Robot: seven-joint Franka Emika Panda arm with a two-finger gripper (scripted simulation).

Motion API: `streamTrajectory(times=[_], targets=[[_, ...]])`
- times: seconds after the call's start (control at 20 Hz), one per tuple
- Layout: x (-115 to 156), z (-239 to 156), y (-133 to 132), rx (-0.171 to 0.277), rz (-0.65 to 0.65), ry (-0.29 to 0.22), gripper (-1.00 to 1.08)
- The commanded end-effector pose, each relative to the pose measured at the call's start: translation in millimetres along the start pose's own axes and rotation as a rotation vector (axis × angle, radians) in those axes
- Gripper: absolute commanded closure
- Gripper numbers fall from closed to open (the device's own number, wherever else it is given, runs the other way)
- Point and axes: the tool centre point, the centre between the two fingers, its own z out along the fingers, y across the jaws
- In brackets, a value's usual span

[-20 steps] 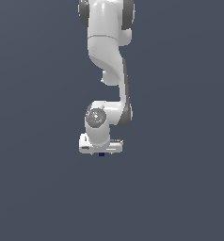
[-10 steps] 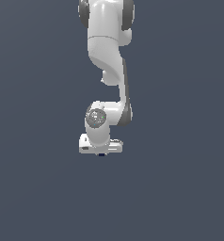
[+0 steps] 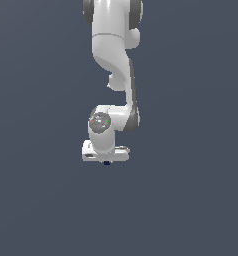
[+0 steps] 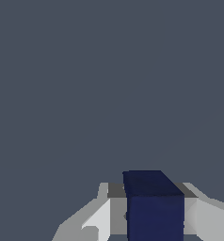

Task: Pick up the object and move it to a goal position.

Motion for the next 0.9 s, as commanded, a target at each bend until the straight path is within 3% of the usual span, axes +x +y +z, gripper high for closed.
streamTrajectory(times=[0.0,0.85], targets=[[-2.1,-9.9,5.4,0.0,0.001,0.001,1.08],[-37.4,-150.8,79.8,0.0,0.001,0.001,1.08]])
